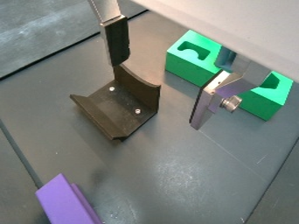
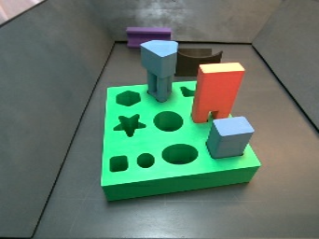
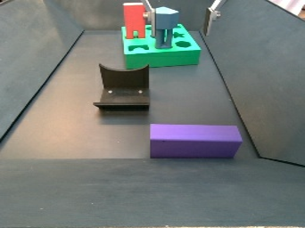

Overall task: Pick up the arch object. Move up. Place the arch object on the fixture. Regrasp the arch object. Rotate the arch object. Move to above the board. Insert the arch object.
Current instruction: Pick up the arch object.

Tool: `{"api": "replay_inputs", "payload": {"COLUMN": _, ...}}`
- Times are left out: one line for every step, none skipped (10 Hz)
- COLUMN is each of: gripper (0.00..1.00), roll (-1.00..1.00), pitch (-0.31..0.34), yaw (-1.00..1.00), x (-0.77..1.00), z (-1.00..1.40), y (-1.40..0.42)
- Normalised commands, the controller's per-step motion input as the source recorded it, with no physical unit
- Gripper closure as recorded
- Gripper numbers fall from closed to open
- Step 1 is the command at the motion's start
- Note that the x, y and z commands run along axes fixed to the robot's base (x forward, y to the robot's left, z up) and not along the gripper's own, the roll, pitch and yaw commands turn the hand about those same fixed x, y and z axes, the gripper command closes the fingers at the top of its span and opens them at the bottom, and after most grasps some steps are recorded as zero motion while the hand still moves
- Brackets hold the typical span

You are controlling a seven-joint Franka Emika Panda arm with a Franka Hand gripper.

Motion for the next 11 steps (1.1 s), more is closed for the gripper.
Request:
{"api": "replay_inputs", "payload": {"gripper": 0.0, "roll": 0.01, "pitch": 0.0, "yaw": 0.0, "x": 0.0, "z": 0.0, "y": 0.0}}
{"api": "replay_inputs", "payload": {"gripper": 0.0, "roll": 0.01, "pitch": 0.026, "yaw": -0.04, "x": -0.09, "z": -0.08, "y": 0.02}}
{"api": "replay_inputs", "payload": {"gripper": 0.0, "roll": 0.0, "pitch": 0.036, "yaw": -0.62, "x": -0.31, "z": -0.04, "y": 0.29}}
{"api": "replay_inputs", "payload": {"gripper": 0.0, "roll": 0.0, "pitch": 0.064, "yaw": -0.59, "x": -0.28, "z": -0.09, "y": 0.35}}
{"api": "replay_inputs", "payload": {"gripper": 0.0, "roll": 0.0, "pitch": 0.039, "yaw": -0.61, "x": -0.26, "z": -0.07, "y": 0.32}}
{"api": "replay_inputs", "payload": {"gripper": 0.0, "roll": -0.01, "pitch": 0.074, "yaw": -0.45, "x": -0.37, "z": -0.14, "y": 0.49}}
{"api": "replay_inputs", "payload": {"gripper": 0.0, "roll": 0.0, "pitch": 0.061, "yaw": -0.52, "x": -0.32, "z": -0.1, "y": 0.41}}
{"api": "replay_inputs", "payload": {"gripper": 0.0, "roll": 0.0, "pitch": 0.061, "yaw": -0.7, "x": -0.24, "z": -0.09, "y": 0.24}}
{"api": "replay_inputs", "payload": {"gripper": 0.0, "roll": 0.0, "pitch": 0.007, "yaw": -1.0, "x": 0.0, "z": -0.01, "y": 0.0}}
{"api": "replay_inputs", "payload": {"gripper": 0.0, "roll": 0.0, "pitch": 0.004, "yaw": -1.0, "x": 0.0, "z": -0.02, "y": 0.0}}
{"api": "replay_inputs", "payload": {"gripper": 0.0, "roll": 0.0, "pitch": 0.003, "yaw": -1.0, "x": 0.0, "z": -0.02, "y": 0.0}}
